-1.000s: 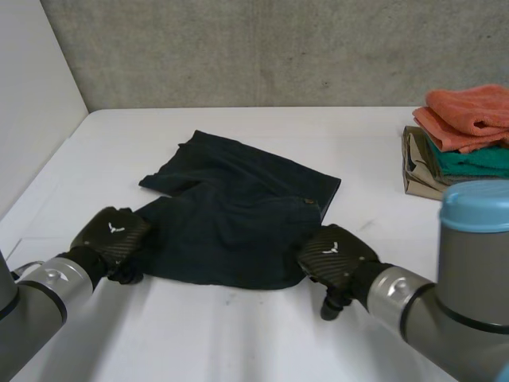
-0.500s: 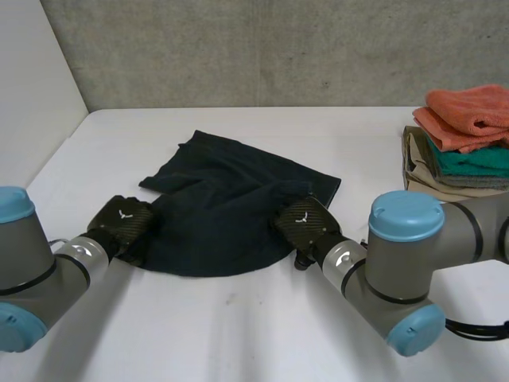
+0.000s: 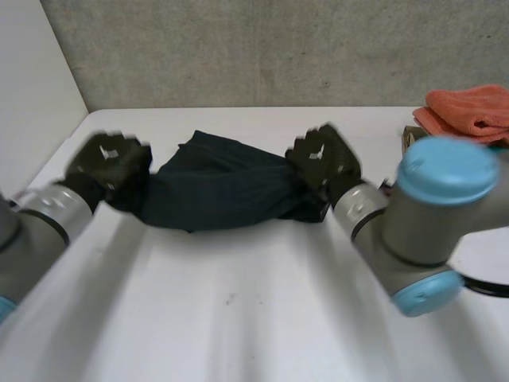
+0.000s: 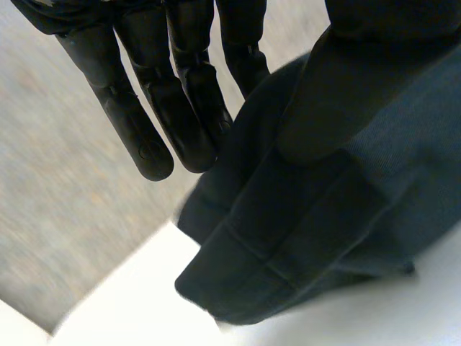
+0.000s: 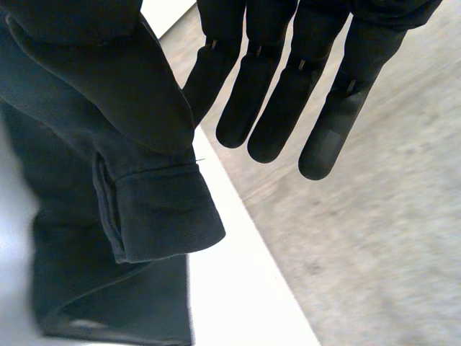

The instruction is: Fold the laundry.

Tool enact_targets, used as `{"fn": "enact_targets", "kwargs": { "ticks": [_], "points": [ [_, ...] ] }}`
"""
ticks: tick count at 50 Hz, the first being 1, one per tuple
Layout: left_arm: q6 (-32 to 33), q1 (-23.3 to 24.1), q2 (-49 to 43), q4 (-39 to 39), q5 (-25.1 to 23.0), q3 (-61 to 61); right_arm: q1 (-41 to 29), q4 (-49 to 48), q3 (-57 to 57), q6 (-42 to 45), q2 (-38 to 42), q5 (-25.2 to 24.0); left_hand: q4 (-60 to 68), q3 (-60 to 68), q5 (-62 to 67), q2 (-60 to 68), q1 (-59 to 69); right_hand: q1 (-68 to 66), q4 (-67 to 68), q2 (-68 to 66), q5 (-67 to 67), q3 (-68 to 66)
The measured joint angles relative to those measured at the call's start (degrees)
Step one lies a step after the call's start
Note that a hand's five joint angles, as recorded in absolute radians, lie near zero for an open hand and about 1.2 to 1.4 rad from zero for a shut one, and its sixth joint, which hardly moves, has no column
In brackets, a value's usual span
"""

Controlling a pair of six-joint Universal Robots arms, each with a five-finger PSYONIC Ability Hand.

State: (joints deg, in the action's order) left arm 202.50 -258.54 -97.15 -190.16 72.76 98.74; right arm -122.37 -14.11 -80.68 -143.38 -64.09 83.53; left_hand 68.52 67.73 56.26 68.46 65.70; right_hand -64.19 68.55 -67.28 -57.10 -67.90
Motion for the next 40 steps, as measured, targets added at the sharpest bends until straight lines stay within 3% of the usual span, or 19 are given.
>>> {"fn": "enact_targets", "kwargs": {
  "ticks": [10, 18, 35, 37, 39, 40],
  "points": [
    [-10.5, 0.7, 15.2, 10.2, 0.1, -9.4, 3.8, 12.6, 5.0, -0.4, -19.4, -0.3, 0.0, 0.5, 0.0, 0.0, 0.0, 0.0, 0.0, 0.0, 0.0, 0.0],
    [-13.2, 0.8, 15.3, 11.4, 0.2, -14.1, 5.8, 16.7, 8.0, -0.4, -23.9, -0.3, 0.2, 0.6, 0.0, 0.0, 0.0, 0.0, 0.0, 0.0, -0.8, 0.0],
    [-12.4, 6.1, -16.3, 4.9, 1.1, -24.4, 7.0, 18.6, 9.8, -3.9, -0.8, -0.2, 0.2, 0.6, 0.4, 0.0, 0.0, -0.1, -1.5, 1.2, -0.6, 1.4],
    [-12.4, 6.6, -18.5, 4.9, 1.7, -26.2, 7.0, 18.0, 10.2, -5.3, 0.8, 0.0, 0.2, 0.6, 0.4, 0.0, 0.0, 5.8, -9.4, 8.6, 7.9, 9.0],
    [-12.4, 7.4, -19.7, 5.2, 2.4, -27.3, 7.1, 17.5, 10.5, -7.5, 2.0, 0.2, 0.2, 0.6, 0.4, 0.0, 0.0, 24.9, -27.8, 27.4, 26.9, 27.3],
    [-12.3, 7.7, -20.0, 5.4, 2.6, -27.6, 7.2, 17.4, 10.5, -8.3, 2.2, 0.3, 0.2, 0.6, 0.4, 0.0, 0.0, 28.2, -31.8, 31.1, 30.8, 31.3]
  ]
}}
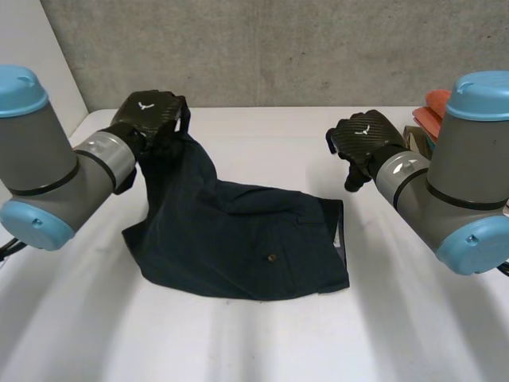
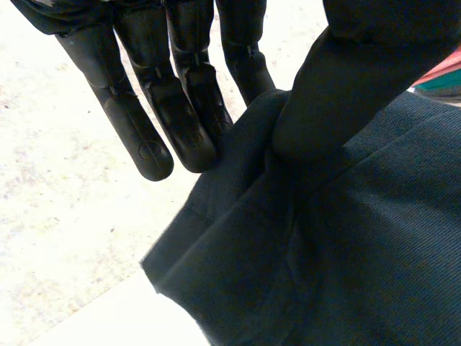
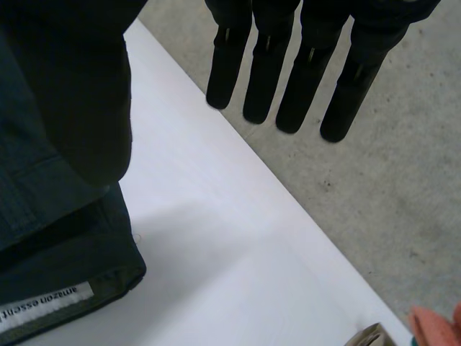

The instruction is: Fold the laundry.

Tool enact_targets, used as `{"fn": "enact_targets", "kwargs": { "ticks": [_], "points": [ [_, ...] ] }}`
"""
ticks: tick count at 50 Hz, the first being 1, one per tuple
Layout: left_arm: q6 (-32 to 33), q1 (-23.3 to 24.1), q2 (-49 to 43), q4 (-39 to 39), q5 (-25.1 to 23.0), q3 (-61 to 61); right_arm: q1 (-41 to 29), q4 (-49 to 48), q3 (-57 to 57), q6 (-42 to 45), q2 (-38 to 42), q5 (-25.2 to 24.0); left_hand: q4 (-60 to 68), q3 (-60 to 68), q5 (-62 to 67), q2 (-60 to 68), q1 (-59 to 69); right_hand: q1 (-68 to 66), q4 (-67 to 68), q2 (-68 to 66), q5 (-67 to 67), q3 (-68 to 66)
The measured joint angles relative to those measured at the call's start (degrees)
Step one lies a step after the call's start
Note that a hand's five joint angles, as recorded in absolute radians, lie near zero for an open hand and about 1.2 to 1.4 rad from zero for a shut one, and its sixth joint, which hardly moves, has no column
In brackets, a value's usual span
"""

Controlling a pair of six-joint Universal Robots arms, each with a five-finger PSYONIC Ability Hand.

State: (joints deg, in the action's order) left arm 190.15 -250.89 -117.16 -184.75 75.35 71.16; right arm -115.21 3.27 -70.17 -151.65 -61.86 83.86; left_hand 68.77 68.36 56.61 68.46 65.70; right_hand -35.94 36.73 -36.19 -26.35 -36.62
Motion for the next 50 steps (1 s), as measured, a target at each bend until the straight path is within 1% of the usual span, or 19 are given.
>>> {"fn": "enact_targets", "kwargs": {
  "ticks": [2, 3, 4, 5, 7, 9, 10, 14, 18, 24, 27, 29, 30, 31, 32, 35, 41, 45, 50],
  "points": [
    [0.0, 0.7, -0.2, 0.4, 0.5, -0.2, 0.2, -0.1, 0.0, -1.8, 0.2, 0.1, 0.0, 0.0, 0.0, 0.0, 0.0, 2.5, -3.3, 2.9, 4.0, 3.2],
    [0.1, 1.1, 0.1, 0.6, 0.8, 0.1, 0.4, 0.0, -0.1, -3.5, 0.0, 0.1, 0.0, 0.0, 0.0, 0.0, 0.0, 10.5, -11.1, 11.4, 12.0, 11.7],
    [0.1, 1.4, 0.6, 0.8, 0.9, 0.5, 0.6, 0.2, -0.2, -4.7, -0.3, 0.0, 0.0, 0.0, 0.0, 0.0, 0.0, 15.2, -16.4, 15.7, 17.1, 16.2],
    [0.1, 1.7, 1.4, 1.0, 1.1, 1.2, 1.0, 0.4, -0.4, -6.2, -0.7, -0.2, 0.0, 0.0, 0.0, 0.0, 0.0, 18.0, -19.1, 18.1, 19.6, 18.9],
    [0.1, 2.0, 3.5, 1.3, 1.4, 3.0, 1.7, 1.2, -0.7, -9.2, -1.7, -1.0, 0.0, 0.0, 0.0, 0.0, 0.0, 19.3, -20.7, 20.2, 21.9, 21.0],
    [0.1, 2.2, 5.2, 1.4, 1.5, 4.4, 2.0, 1.6, -0.7, -10.4, -2.1, -1.5, 0.0, 0.0, 0.0, 0.0, 0.0, 19.3, -20.8, 20.3, 22.1, 21.2],
    [0.1, 2.3, 7.5, 1.5, 1.5, 6.3, 2.8, 2.6, -0.7, -12.9, -2.7, -3.2, 0.0, 0.0, 0.0, 0.0, 0.0, 19.3, -20.8, 20.3, 22.1, 21.2],
    [0.1, 2.5, 13.1, 1.5, 1.6, 10.6, 3.3, 3.7, -0.2, -15.6, -1.6, -6.4, 0.0, 0.0, 0.0, 0.0, 0.0, 19.3, -20.8, 20.3, 22.0, 21.2],
    [0.0, 2.6, 19.2, 1.3, 1.5, 15.1, 3.0, 4.1, 1.7, -17.6, 2.4, -9.0, 0.0, 0.0, 0.0, 0.0, 0.0, 19.2, -20.8, 20.3, 21.4, 21.0],
    [-0.1, 2.6, 26.7, 1.1, 1.5, 20.3, 1.1, 3.8, 6.0, -20.0, 9.7, -10.8, 0.0, 0.0, 0.0, 0.0, 0.0, 17.4, -17.8, 17.3, 16.7, 17.7],
    [-0.1, 2.6, 29.9, 1.0, 1.5, 22.8, -0.6, 3.5, 9.0, -21.0, 14.7, -11.5, 0.0, 0.0, 0.0, 0.0, 0.0, -1.0, 0.0, -0.6, -0.7, -0.2],
    [-0.1, 2.6, 31.1, 1.0, 1.5, 23.8, -1.3, 3.3, 10.2, -21.3, 16.5, -11.5, 0.0, 0.0, 0.0, 0.0, 0.0, -20.0, 18.3, -20.7, -18.3, -19.6],
    [-0.1, 2.6, 31.5, 1.0, 1.5, 24.3, -1.6, 3.2, 10.7, -21.4, 17.2, -11.4, 0.0, 0.0, 0.0, 0.0, 0.0, -26.6, 25.6, -27.7, -25.1, -26.4],
    [-0.1, 2.6, 31.8, 1.0, 1.5, 24.7, -1.7, 2.9, 10.9, -21.4, 17.3, -11.0, 0.0, 0.1, 0.0, 0.0, 0.0, -28.4, 29.9, -31.0, -28.6, -30.1],
    [-0.1, 2.6, 32.0, 1.1, 1.5, 24.9, -1.8, 2.7, 11.0, -21.4, 17.0, -10.8, 0.0, 0.1, 0.0, 0.0, 0.0, -28.4, 30.5, -31.3, -28.7, -30.7],
    [0.0, 2.5, 32.1, 1.1, 1.5, 25.5, -1.7, 1.6, 10.1, -20.9, 13.6, -9.6, 0.0, 0.1, 0.0, 0.0, 0.0, -28.4, 31.5, -31.3, -28.7, -31.3],
    [0.4, 2.2, 32.4, 1.5, 1.5, 25.1, -0.2, -0.1, 5.3, -16.5, -1.1, -8.3, 0.0, 0.1, 0.0, 0.0, 0.0, -28.4, 31.8, -31.3, -28.8, -31.3],
    [1.9, 2.0, 34.3, 1.8, 1.6, 23.6, 1.9, 1.1, 2.2, -9.3, -11.8, -7.8, 0.0, 0.1, 0.0, 0.0, 0.0, -28.4, 31.8, -31.3, -28.8, -31.3],
    [3.5, 1.9, 38.2, 2.5, 2.3, 21.1, 3.5, 5.3, 1.2, -2.1, -21.5, -7.4, 0.0, 0.1, 0.0, 0.2, 0.0, -28.4, 31.8, -31.3, -28.8, -31.3]
  ]
}}
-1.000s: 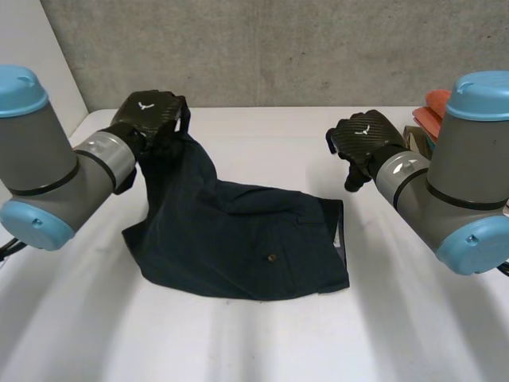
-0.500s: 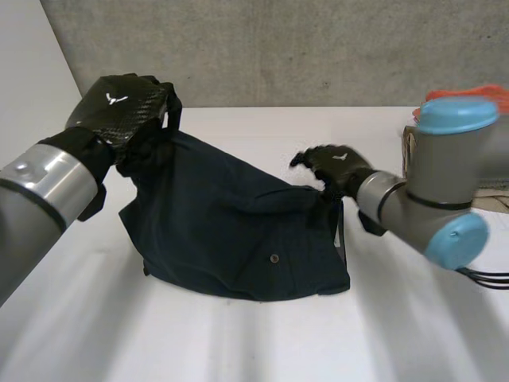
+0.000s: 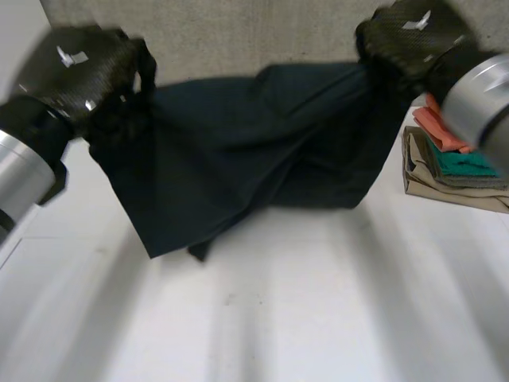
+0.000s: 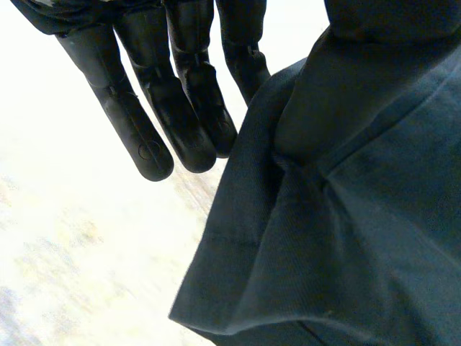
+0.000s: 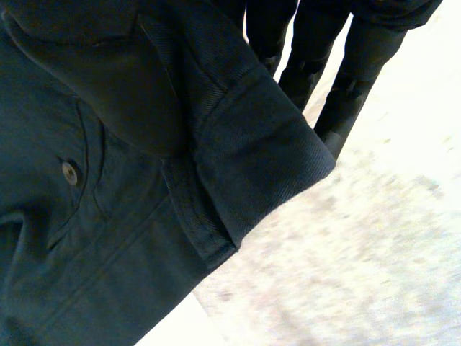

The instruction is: Fold the laundry.

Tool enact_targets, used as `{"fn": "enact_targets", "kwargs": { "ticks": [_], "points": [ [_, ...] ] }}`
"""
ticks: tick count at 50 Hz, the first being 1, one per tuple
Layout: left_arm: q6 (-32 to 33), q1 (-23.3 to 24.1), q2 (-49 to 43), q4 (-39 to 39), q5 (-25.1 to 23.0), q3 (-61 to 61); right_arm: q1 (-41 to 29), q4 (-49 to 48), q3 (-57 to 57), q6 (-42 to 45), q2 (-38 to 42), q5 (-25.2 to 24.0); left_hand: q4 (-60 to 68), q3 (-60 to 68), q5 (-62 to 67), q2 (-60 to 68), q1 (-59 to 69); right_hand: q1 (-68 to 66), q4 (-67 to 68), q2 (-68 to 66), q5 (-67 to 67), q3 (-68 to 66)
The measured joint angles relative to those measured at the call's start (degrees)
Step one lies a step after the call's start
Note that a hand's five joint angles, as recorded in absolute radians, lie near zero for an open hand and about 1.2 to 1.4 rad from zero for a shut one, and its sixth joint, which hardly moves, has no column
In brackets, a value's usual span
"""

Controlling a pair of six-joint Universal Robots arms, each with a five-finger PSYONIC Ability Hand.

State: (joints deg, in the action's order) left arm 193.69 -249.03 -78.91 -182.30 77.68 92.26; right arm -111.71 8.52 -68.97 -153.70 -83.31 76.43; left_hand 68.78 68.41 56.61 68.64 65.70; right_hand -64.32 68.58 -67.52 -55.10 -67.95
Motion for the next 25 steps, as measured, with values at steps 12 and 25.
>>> {"fn": "enact_targets", "kwargs": {
  "ticks": [12, 25],
  "points": [
    [0.6, 0.1, 3.5, 2.4, 2.8, 0.6, 0.9, 10.8, -1.4, 3.8, -7.8, -0.7, 0.0, 0.0, 0.0, 0.0, 0.0, 0.0, 0.0, 0.0, -0.7, -0.1],
    [2.2, 0.4, -21.4, -1.5, 3.1, -4.4, 0.1, 10.4, 2.6, 7.3, 12.4, 0.7, 0.0, 0.0, 0.0, 0.1, 0.0, 0.0, 0.0, 0.0, -0.7, -0.1]
  ]
}}
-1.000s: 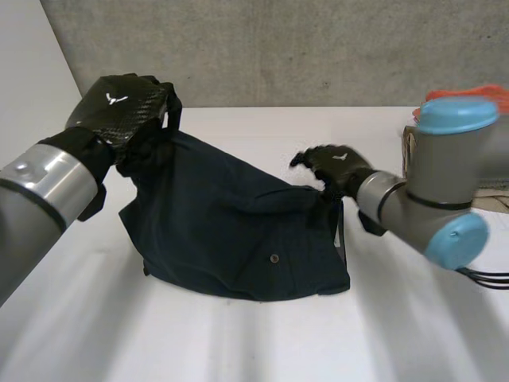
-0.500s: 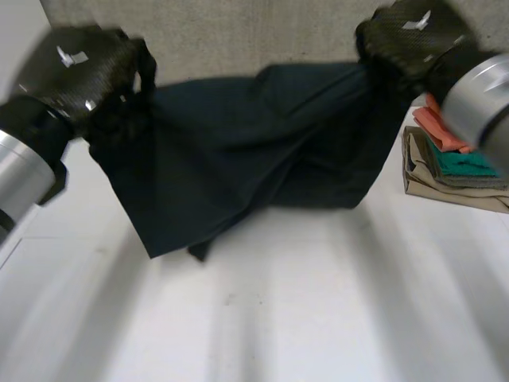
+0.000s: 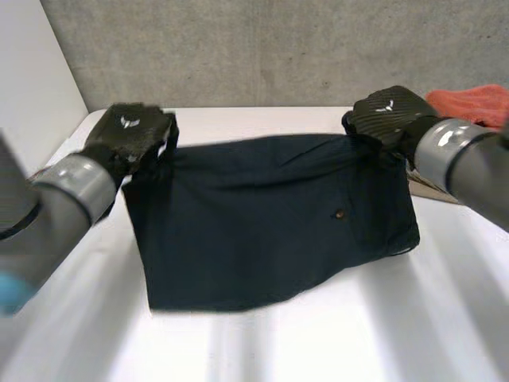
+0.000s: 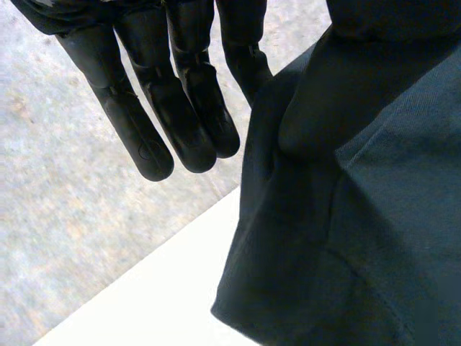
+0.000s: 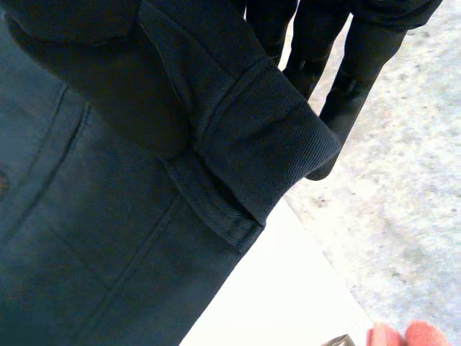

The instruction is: Fold the laundry.

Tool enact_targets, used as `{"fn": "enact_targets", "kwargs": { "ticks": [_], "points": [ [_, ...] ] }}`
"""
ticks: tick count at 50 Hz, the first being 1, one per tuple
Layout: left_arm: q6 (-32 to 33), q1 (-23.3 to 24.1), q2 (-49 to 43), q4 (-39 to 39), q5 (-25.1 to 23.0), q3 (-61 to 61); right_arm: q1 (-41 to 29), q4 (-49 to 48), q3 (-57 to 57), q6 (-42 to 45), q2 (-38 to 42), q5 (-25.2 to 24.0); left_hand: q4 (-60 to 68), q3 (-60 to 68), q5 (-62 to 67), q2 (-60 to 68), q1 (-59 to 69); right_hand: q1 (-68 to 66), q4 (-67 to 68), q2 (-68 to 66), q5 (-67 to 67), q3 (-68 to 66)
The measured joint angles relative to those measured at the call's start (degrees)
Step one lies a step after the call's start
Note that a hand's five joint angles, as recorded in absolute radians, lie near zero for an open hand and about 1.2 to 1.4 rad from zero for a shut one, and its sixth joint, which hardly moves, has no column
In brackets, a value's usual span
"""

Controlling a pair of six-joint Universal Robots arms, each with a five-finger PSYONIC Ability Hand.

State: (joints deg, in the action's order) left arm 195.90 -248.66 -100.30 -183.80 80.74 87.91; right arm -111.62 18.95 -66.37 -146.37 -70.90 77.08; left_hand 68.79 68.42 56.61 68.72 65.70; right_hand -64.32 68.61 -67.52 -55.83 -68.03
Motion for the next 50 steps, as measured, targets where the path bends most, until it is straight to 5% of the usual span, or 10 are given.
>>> {"fn": "enact_targets", "kwargs": {
  "ticks": [6, 9, 16, 20, 39, 50],
  "points": [
    [2.1, 0.1, -8.1, -10.9, 0.5, -13.4, -0.6, -15.8, 6.6, -4.2, 6.3, 3.8, 0.0, 0.0, 0.0, 0.1, 0.0, 0.0, 0.1, 0.0, 0.0, -0.2],
    [2.5, -0.1, -9.8, -21.4, 0.7, -19.9, -1.0, -32.1, 7.6, -8.7, 7.1, 6.0, 0.0, 0.0, 0.0, 0.1, 0.0, 0.0, 0.2, 0.0, 0.0, -0.2],
    [1.7, 0.3, -9.9, -39.3, 1.0, -22.0, -1.1, -63.1, 3.8, -15.8, 6.9, 7.3, 0.0, 0.0, 0.0, 0.1, 0.0, 0.0, 0.2, 0.0, -0.2, -0.2],
    [1.3, 0.5, -8.8, -41.4, 1.5, -18.1, -1.3, -67.6, 2.0, -17.1, 7.3, 6.8, 0.0, 0.0, 0.4, 0.1, 0.0, 0.0, 0.2, 0.0, -0.8, -0.2],
    [1.7, 4.2, -2.2, -30.4, 3.5, 19.2, -1.0, -44.9, -11.5, -11.4, 16.3, 2.4, 0.0, 0.0, 0.4, 0.1, 0.0, 0.0, 0.2, 0.0, -0.9, -0.2],
    [1.6, 6.8, 2.2, -1.5, 7.8, 23.3, -0.6, -27.9, -26.1, 3.7, 8.2, 2.4, 0.0, 0.0, 0.7, 0.1, 0.0, 0.0, 0.2, 0.0, -0.9, -0.2]
  ]
}}
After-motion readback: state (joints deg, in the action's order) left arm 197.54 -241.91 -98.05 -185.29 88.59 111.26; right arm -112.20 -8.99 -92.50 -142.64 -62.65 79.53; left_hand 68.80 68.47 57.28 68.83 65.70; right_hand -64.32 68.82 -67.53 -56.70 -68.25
